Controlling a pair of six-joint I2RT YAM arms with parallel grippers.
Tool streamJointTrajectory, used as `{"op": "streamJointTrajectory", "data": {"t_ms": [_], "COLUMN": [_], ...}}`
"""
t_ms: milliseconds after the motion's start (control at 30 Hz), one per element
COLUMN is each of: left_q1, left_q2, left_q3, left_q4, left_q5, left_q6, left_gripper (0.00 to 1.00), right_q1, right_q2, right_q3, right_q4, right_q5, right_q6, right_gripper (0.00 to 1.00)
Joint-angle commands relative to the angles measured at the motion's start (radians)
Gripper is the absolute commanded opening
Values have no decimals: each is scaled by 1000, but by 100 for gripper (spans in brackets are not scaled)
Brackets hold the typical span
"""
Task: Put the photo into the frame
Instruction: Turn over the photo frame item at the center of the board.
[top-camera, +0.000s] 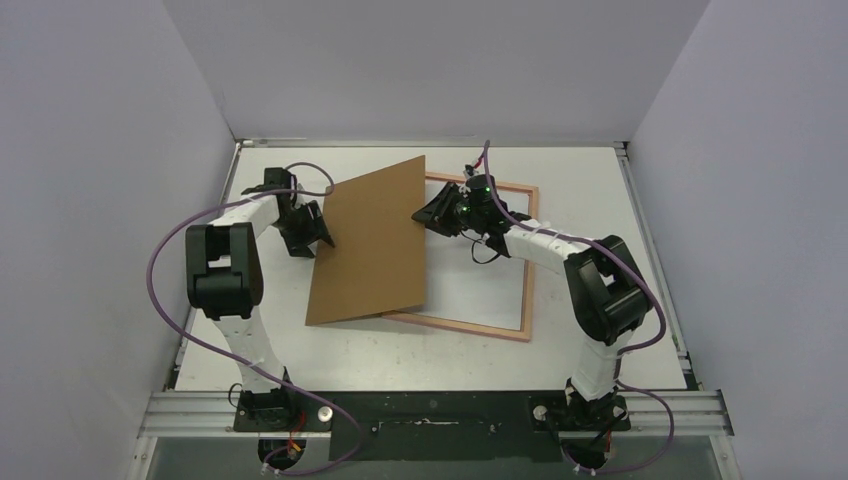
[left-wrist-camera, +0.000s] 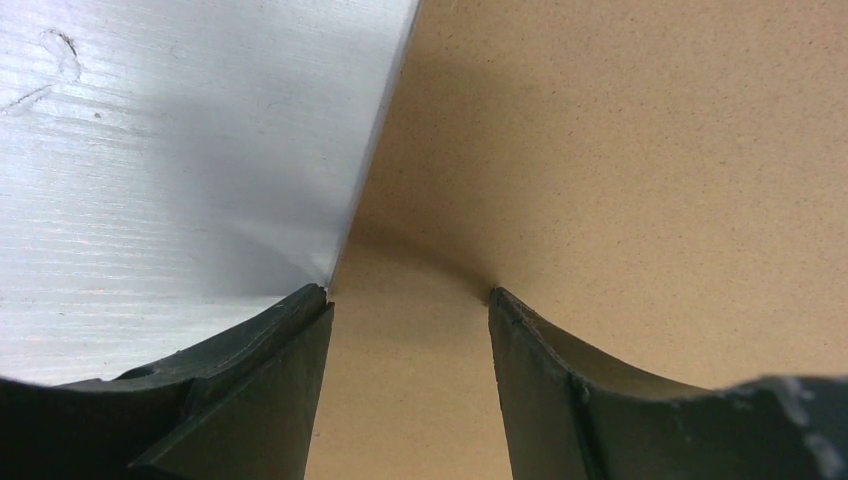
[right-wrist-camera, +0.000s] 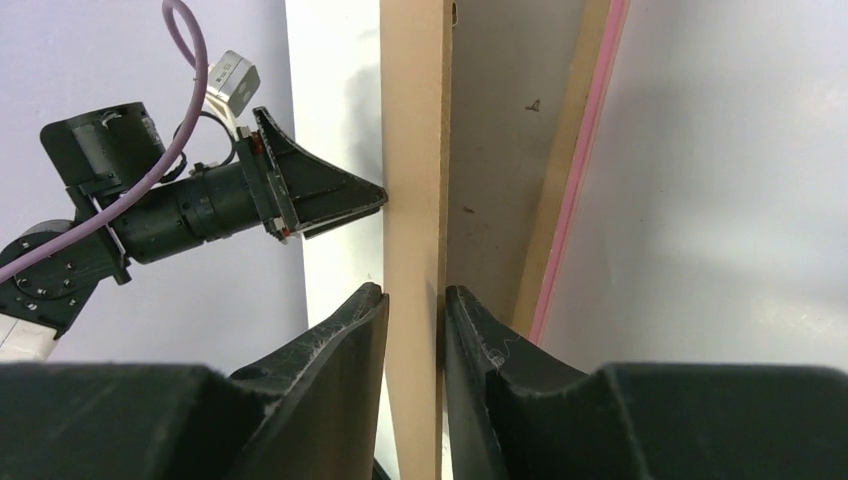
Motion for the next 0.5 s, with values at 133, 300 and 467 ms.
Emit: {"op": "streamJointTrajectory", "data": {"t_ms": [133, 300, 467], "left_q1": [-17, -15, -15], "left_q2": [47, 49, 42], "left_q3": [10, 22, 30], "left_q4": [-48, -51, -53], "left_q5": [36, 33, 29], "left_q6": [-5, -7, -8], "left_gripper": [57, 57, 58], "right_q1": [29, 30, 30], "right_q2": [-2, 4, 2], "right_q3": [46, 79, 125], "right_q4": [139, 107, -19], "right_q5": [-132, -166, -138], "right_q6": [34, 11, -50], "right_gripper": [27, 22, 15]}}
